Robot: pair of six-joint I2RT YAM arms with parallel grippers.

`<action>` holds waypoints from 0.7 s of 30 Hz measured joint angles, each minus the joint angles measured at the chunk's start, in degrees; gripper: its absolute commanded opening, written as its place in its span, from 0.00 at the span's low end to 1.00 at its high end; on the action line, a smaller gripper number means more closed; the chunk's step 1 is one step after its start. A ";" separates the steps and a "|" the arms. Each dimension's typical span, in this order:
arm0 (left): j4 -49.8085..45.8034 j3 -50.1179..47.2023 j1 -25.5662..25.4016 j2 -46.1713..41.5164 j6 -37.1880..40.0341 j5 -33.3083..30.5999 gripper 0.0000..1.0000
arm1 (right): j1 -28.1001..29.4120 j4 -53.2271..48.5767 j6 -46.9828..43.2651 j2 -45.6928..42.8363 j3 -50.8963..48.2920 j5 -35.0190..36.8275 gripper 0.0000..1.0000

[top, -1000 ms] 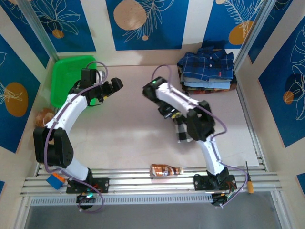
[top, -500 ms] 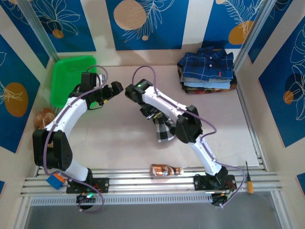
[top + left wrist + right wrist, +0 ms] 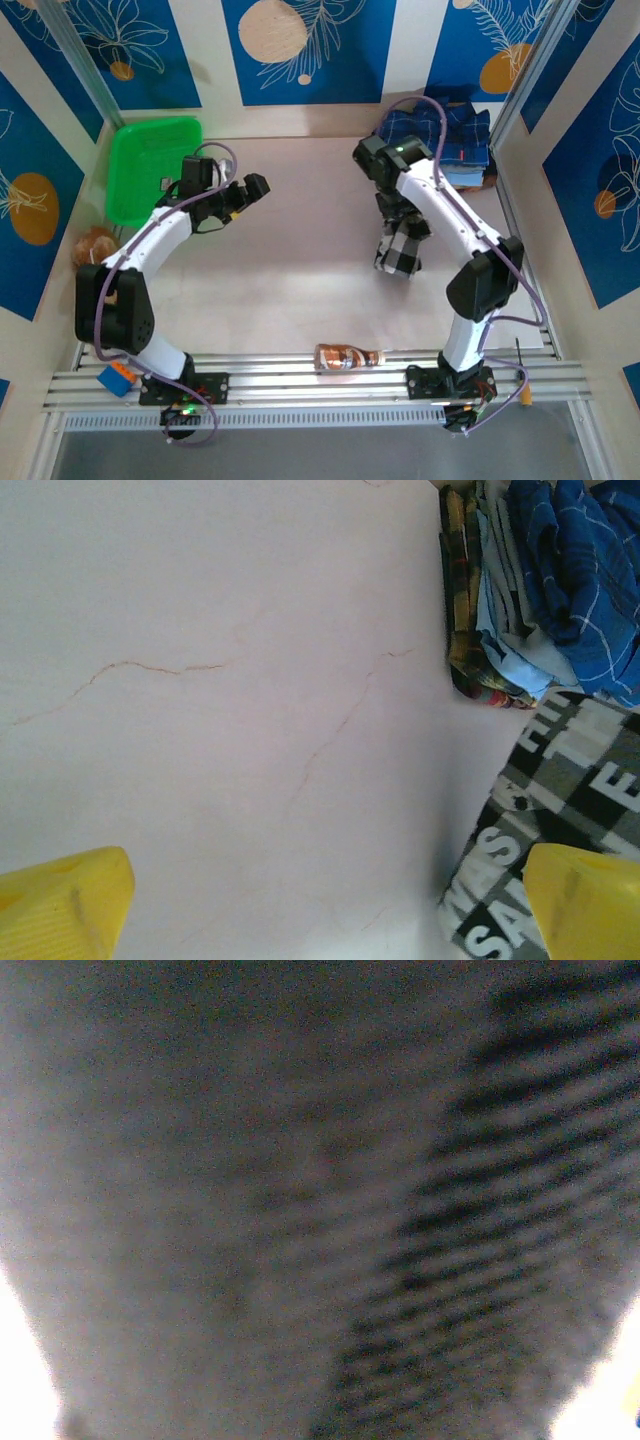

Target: Fold and stack the long sleeve shirts

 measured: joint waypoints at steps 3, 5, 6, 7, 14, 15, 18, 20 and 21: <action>-0.07 0.39 -0.17 0.85 0.02 0.22 1.00 | -4.44 -0.13 1.49 -2.78 -1.51 3.39 0.00; -0.35 1.18 -0.20 1.68 0.11 0.46 1.00 | -7.48 -0.22 2.01 -4.98 -2.38 6.16 0.00; -0.37 1.68 -0.20 2.12 0.22 0.61 1.00 | -8.66 -0.04 1.97 -6.36 -3.08 7.82 0.00; -0.46 2.23 -0.20 2.49 0.24 0.72 1.00 | -9.38 0.17 1.64 -7.69 -3.76 9.35 0.00; -0.48 3.87 -0.17 3.19 0.74 1.46 1.00 | -6.29 0.35 -1.44 -8.39 -5.05 16.48 0.00; -0.48 3.85 -0.20 3.17 0.92 1.46 1.00 | -5.40 0.24 -1.66 -6.82 -5.16 16.55 0.00; -1.14 3.80 -0.20 3.17 1.57 1.44 1.00 | -0.50 -0.35 -1.99 3.23 -5.18 15.61 0.00; -1.44 3.41 -0.20 3.17 1.79 1.44 1.00 | 3.08 0.52 -2.25 11.45 -5.18 13.68 0.00; -1.55 3.06 -0.17 3.13 2.03 1.44 1.00 | 4.98 1.44 -2.67 15.26 -5.14 12.44 0.00</action>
